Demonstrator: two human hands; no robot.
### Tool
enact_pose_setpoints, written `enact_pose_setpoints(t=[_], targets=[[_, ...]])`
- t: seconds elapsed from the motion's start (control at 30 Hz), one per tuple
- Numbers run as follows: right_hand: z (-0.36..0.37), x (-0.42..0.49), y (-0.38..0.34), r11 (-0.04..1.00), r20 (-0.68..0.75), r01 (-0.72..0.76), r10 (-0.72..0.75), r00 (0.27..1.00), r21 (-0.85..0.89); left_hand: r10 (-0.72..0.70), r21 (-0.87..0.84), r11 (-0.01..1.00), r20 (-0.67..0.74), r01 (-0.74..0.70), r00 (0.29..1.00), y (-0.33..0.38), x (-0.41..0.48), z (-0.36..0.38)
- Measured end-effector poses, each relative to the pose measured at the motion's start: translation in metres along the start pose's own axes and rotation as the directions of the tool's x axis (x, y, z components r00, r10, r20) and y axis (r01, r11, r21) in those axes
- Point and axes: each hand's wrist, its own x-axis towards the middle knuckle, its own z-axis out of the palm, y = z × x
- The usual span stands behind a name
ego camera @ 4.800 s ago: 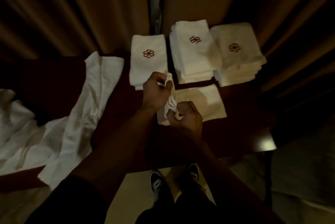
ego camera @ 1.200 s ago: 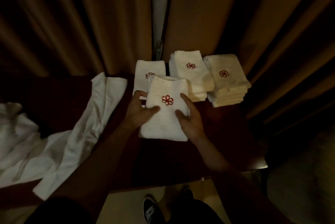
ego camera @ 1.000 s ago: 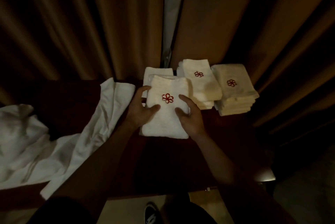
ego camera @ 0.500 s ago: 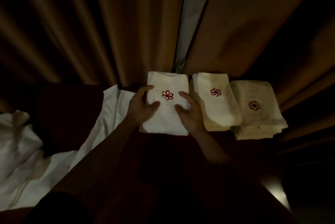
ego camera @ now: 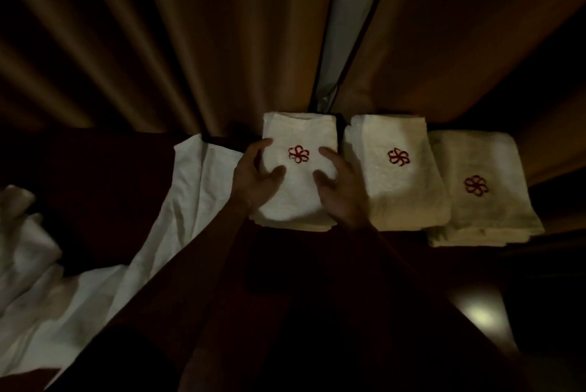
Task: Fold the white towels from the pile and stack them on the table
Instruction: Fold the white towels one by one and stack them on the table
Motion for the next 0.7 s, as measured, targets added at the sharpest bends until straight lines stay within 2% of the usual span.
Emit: enact_pose_setpoints(t=[0.13, 0.17, 0.23, 0.3, 0.33, 0.4, 0.47, 0.57, 0.7], targets=[[0.008, 0.002, 0.005, 0.990, -0.031, -0.014, 0.010, 0.999, -0.140, 0.002, 0.062, 0.998, 0.045, -0.005, 0.999, -0.004, 0.000, -0.001], [0.010, 0.001, 0.008, 0.980, -0.045, -0.002, -0.007, 0.999, -0.198, 0.008, 0.119, 0.993, 0.052, -0.015, 0.999, -0.007, 0.000, 0.000], [0.012, 0.001, 0.012, 0.938, -0.075, 0.098, -0.130, 0.989, -0.331, 0.034, 0.303, 0.952, 0.027, -0.041, 0.999, -0.007, 0.000, 0.001], [0.012, 0.003, 0.014, 0.892, -0.069, 0.201, -0.249, 0.966, -0.404, 0.112, 0.487, 0.867, 0.009, -0.103, 0.994, -0.002, 0.001, 0.001], [0.012, 0.004, 0.014, 0.889, -0.037, 0.211, -0.247, 0.968, -0.406, 0.160, 0.546, 0.822, 0.046, -0.159, 0.986, -0.002, 0.004, 0.001], [0.013, 0.008, 0.017, 0.898, 0.050, 0.168, -0.162, 0.986, -0.406, 0.167, 0.611, 0.755, 0.171, -0.238, 0.971, -0.006, 0.007, 0.002], [0.015, 0.012, 0.020, 0.891, 0.101, 0.092, -0.052, 0.994, -0.445, 0.089, 0.645, 0.728, 0.248, -0.233, 0.965, -0.016, 0.009, 0.003], [0.018, 0.016, 0.023, 0.869, 0.122, 0.007, 0.061, 0.991, -0.495, 0.039, 0.644, 0.733, 0.281, -0.218, 0.959, -0.027, 0.011, 0.010], [0.022, 0.022, 0.025, 0.867, 0.131, -0.018, 0.096, 0.987, -0.497, 0.052, 0.610, 0.763, 0.272, -0.214, 0.961, -0.031, 0.013, 0.016]])
